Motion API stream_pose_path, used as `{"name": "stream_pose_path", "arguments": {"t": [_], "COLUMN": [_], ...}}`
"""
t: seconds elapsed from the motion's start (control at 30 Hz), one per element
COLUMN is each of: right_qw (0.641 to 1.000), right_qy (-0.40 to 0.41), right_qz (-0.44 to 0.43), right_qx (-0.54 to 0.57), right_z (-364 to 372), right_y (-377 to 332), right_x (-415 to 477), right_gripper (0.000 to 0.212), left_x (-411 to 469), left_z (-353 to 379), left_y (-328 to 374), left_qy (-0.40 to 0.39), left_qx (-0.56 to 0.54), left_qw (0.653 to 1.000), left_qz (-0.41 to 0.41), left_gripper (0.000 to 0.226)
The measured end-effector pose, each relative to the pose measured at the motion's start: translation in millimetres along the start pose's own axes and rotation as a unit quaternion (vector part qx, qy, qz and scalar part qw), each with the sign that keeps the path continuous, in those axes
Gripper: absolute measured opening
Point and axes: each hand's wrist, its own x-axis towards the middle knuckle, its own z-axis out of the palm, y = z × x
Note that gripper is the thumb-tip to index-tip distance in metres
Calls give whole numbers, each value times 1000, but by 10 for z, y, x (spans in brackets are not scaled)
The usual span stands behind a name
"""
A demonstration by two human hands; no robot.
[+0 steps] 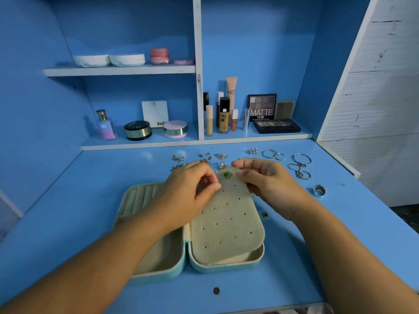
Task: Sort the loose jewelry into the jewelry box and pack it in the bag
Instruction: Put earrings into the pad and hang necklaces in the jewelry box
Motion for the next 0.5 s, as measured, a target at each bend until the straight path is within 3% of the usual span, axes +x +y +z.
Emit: {"name": "stream_pose_path", "arguments": {"t": [0.17, 0.33, 0.5], "right_qw": [997, 993, 977], "right_qy": [-11, -37, -106], "right_qz": [-28, -43, -52], "right_qx": [67, 107, 176], "right_z": [48, 84, 79], "right_y": [15, -7, 0], "right_x": [-3, -24, -22], "right_gripper": [20, 37, 44], "left_x": [18, -13, -22], "left_z": [9, -16, -34], "left_y": [-15, 10, 84], "left_qy": [50, 55, 110], "left_qx": [-93, -195, -229], "left_qw": [994, 979, 967], "left_qz": [-11, -24, -30], "left_gripper": [12, 29, 29]}}
